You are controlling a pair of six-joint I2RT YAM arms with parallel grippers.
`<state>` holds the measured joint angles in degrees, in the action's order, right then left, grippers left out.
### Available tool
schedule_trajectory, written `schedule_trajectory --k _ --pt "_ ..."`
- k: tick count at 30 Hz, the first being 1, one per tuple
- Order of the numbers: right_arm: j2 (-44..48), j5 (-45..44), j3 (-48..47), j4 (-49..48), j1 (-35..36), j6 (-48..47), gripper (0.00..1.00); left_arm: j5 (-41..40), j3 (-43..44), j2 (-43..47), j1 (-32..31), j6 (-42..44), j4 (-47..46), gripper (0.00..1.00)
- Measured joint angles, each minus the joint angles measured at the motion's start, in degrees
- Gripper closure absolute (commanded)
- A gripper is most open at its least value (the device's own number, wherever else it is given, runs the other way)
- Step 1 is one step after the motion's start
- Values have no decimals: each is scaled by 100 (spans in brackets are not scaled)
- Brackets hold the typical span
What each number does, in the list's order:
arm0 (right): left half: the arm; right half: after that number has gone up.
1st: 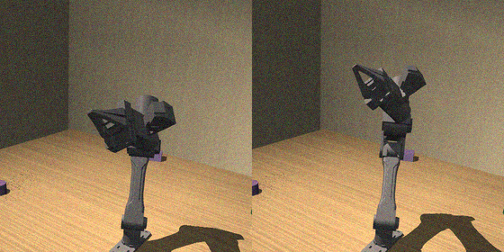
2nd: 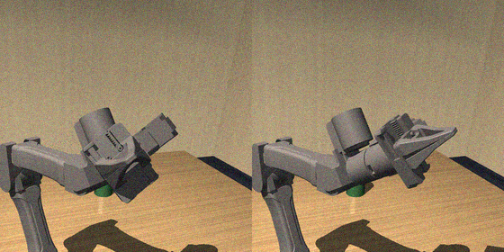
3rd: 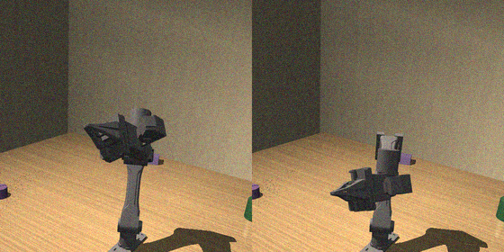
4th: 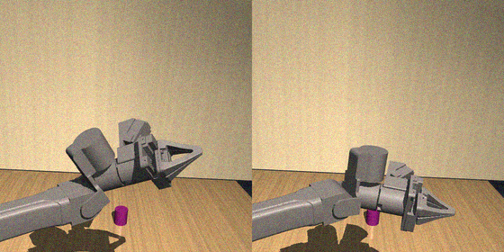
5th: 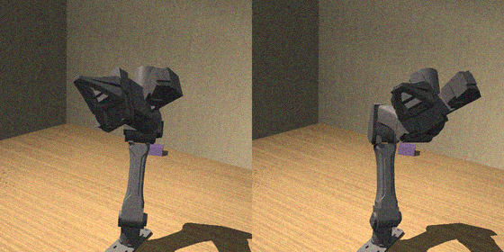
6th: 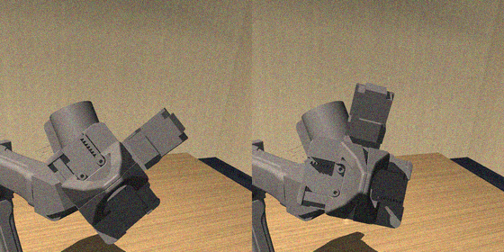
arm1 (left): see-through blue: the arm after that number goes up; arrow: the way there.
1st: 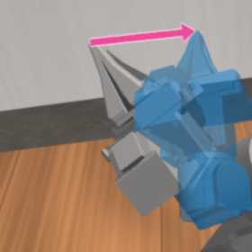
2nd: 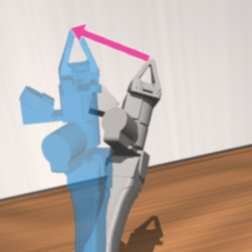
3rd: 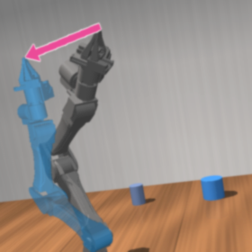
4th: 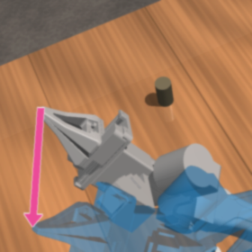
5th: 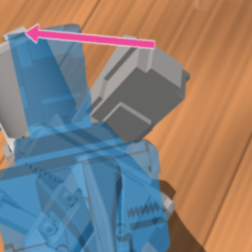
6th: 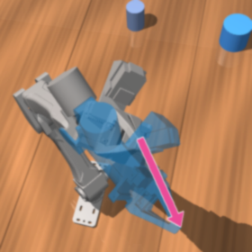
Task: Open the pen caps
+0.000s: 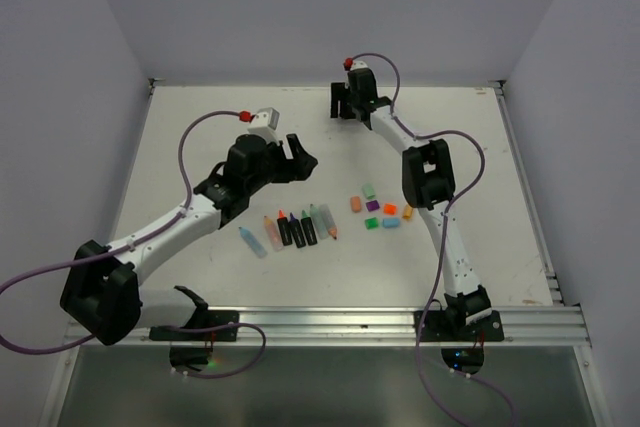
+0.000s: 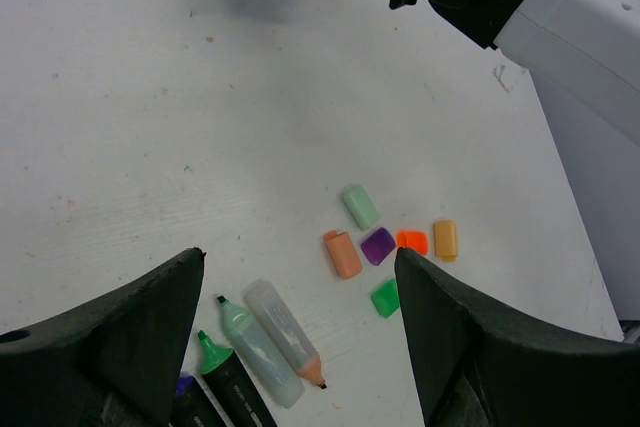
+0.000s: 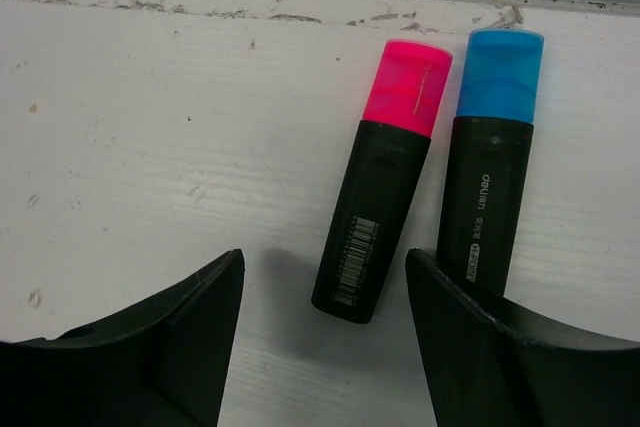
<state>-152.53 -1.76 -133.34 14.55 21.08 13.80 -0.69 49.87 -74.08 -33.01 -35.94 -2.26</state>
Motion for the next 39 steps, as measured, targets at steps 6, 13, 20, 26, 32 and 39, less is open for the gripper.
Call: schedule_trajectory --k 6,13,20,26,32,39 --pt "-87 -247 -284 426 0 33 44 -2 -39 63 4 0 20 20" --pt "-114 -341 -431 726 0 -2 51 -2 -127 105 11 -2 26 20" --pt "-199 -341 -625 918 -2 -42 59 -17 -184 245 35 -2 37 20" --pt "-304 -326 -859 1104 -9 -74 71 -20 -201 275 39 -2 44 20" --pt "-313 -317 -863 1113 -9 -83 100 -17 -201 275 66 -2 44 20" --pt "245 -282 345 273 -2 -74 100 -17 -245 289 76 -33 52 20"
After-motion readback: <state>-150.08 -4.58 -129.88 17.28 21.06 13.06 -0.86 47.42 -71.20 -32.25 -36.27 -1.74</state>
